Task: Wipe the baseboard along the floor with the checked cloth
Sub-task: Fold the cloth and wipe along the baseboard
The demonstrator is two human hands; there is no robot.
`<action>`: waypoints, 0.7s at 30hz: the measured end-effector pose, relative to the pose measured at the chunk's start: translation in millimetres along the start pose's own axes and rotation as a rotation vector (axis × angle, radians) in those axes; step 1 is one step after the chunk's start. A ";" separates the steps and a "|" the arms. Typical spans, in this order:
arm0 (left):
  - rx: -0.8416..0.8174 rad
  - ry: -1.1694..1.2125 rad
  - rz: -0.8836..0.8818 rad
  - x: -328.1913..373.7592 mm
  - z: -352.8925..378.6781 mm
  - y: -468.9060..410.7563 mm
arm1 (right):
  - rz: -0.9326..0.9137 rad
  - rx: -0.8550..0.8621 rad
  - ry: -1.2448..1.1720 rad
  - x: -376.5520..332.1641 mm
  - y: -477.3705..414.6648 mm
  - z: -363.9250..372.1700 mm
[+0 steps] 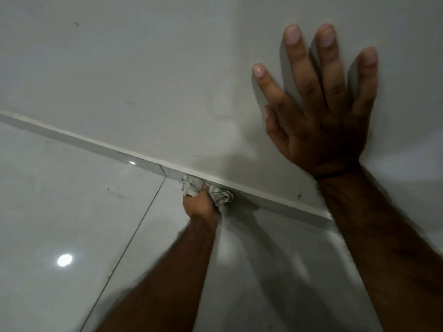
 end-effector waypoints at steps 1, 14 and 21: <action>-0.045 -0.025 -0.032 -10.9 5.6 12.1 | -0.001 0.003 0.001 0.8 -0.7 -0.3; -0.213 0.092 -0.216 -34.7 18.3 51.7 | -0.014 -0.003 -0.023 -0.1 2.9 0.6; -0.453 -0.044 -0.352 -67.2 40.7 103.1 | -0.007 0.005 -0.005 -0.8 4.9 2.9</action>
Point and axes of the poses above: each hand's wrist, its own y-axis away from the middle knuckle, its own z-axis out of the palm, x = y × z, the point moved 1 cm from there along -y, towards the middle knuckle, and after that the axes turned 4 degrees about -y, right-handed, at the moved point
